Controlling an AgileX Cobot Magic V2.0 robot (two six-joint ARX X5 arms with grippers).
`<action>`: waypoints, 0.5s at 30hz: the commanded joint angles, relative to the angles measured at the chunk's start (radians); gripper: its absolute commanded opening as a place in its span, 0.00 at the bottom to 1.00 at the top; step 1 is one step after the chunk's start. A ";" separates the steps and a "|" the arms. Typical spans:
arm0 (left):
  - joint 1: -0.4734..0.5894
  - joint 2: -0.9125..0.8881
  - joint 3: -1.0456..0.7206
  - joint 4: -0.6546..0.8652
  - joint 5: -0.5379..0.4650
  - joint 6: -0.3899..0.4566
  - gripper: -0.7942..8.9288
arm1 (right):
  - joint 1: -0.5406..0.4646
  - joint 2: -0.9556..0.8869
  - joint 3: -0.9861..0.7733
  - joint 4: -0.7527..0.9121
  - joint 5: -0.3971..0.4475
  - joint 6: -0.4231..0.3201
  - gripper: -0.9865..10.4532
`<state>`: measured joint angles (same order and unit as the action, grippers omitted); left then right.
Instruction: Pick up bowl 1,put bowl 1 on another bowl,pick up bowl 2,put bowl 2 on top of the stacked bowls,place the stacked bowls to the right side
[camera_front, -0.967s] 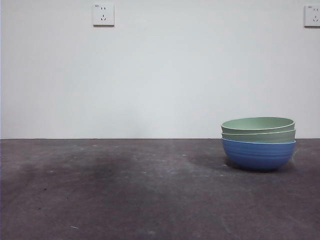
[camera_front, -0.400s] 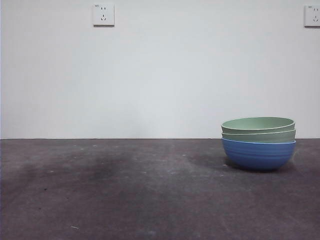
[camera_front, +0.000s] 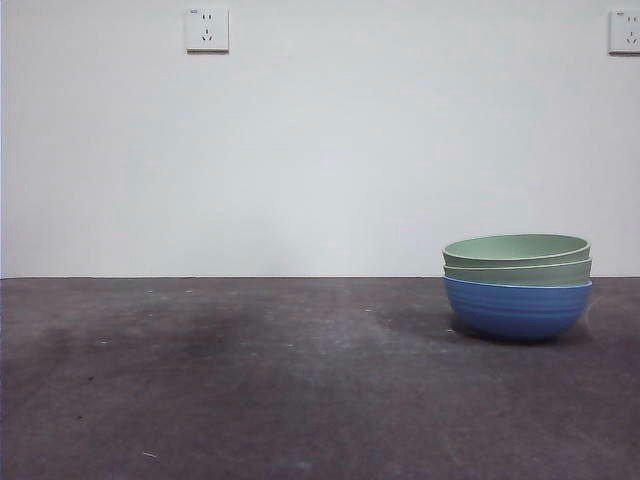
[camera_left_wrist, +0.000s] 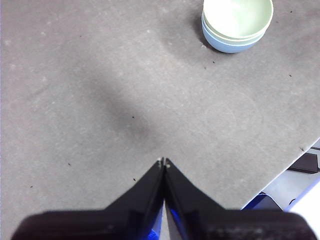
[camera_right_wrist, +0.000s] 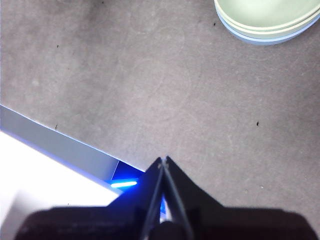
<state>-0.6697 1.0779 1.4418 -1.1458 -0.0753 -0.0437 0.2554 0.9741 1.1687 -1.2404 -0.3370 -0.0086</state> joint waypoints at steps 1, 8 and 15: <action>0.003 -0.001 0.000 0.009 0.000 0.014 0.08 | 0.001 0.000 -0.003 0.002 0.003 -0.005 0.09; 0.094 -0.039 -0.002 0.127 0.001 0.147 0.08 | 0.001 0.000 -0.003 0.002 0.003 -0.005 0.09; 0.308 -0.203 -0.148 0.626 0.005 0.187 0.08 | 0.001 0.000 -0.003 0.002 0.003 -0.005 0.09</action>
<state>-0.3862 0.8963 1.3376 -0.6147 -0.0719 0.1215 0.2554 0.9741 1.1687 -1.2404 -0.3370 -0.0086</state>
